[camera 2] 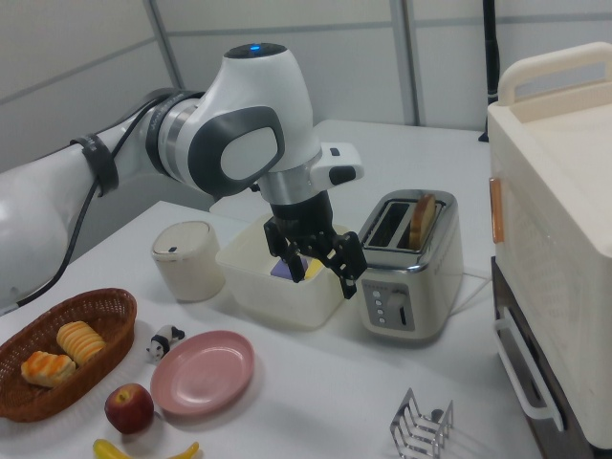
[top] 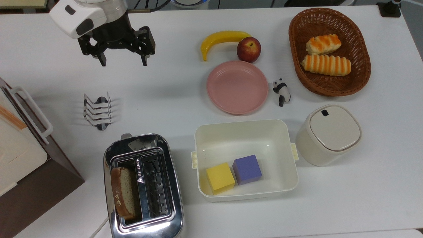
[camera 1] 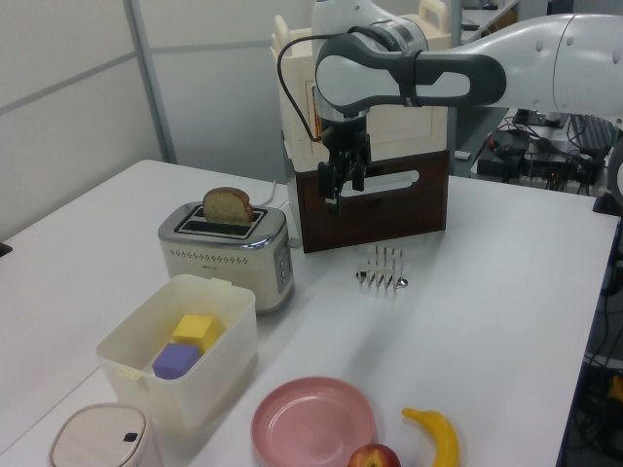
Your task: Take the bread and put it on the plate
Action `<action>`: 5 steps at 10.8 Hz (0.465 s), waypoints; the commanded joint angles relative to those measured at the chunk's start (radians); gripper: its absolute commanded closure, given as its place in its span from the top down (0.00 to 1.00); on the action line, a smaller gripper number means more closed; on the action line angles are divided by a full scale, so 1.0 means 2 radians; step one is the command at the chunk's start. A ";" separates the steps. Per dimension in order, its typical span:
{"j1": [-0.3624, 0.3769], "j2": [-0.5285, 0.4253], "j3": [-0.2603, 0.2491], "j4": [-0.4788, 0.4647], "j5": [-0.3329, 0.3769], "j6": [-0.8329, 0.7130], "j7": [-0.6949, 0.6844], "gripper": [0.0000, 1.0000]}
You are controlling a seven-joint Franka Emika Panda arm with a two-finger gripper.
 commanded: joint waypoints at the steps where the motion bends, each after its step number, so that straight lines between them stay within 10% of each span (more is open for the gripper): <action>1: 0.002 -0.019 -0.004 -0.014 -0.004 -0.052 -0.013 1.00; 5: 0.002 -0.020 -0.005 -0.014 -0.004 -0.058 -0.028 1.00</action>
